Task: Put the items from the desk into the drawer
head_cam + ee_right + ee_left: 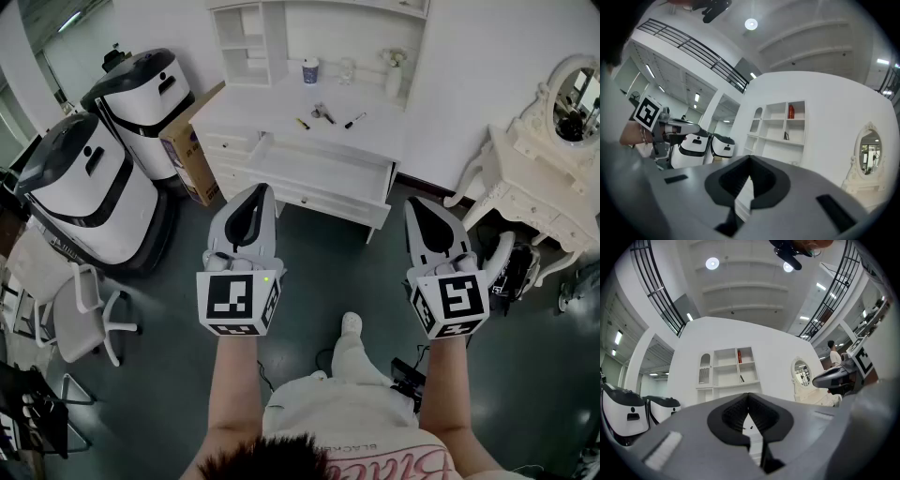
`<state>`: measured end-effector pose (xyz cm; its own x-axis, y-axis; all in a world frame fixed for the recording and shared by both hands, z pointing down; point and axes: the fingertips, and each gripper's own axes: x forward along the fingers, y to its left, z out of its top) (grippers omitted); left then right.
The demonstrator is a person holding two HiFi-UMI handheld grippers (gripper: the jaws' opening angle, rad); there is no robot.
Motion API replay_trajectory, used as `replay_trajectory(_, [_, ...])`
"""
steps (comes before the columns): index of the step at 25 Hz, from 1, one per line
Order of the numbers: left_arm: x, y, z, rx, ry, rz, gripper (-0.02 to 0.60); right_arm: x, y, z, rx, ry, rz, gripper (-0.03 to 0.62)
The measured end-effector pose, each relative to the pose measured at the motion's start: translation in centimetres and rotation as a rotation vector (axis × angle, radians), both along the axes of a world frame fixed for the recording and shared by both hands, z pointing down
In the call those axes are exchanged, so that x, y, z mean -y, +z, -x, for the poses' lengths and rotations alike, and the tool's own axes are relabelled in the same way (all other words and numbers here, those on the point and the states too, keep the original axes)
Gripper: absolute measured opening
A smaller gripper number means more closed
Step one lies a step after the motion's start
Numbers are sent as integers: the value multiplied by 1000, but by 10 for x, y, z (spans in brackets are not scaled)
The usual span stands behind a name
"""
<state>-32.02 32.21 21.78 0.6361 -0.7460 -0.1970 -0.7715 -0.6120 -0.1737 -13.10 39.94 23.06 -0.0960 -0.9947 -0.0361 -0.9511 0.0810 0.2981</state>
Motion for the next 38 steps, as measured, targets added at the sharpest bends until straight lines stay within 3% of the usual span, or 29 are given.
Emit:
replay_trajectory(12, [78,13,-44,22,-16,34,9,82,11,-47,25,-25,25,8])
replay_trajectory(26, [195,6,-132,11,-149,43,9,229,10,-142,27,-153,47,8])
replay_trajectory(38, [230,20,-165,34,-170,73,9,264,30,-173,42,-172,82,8])
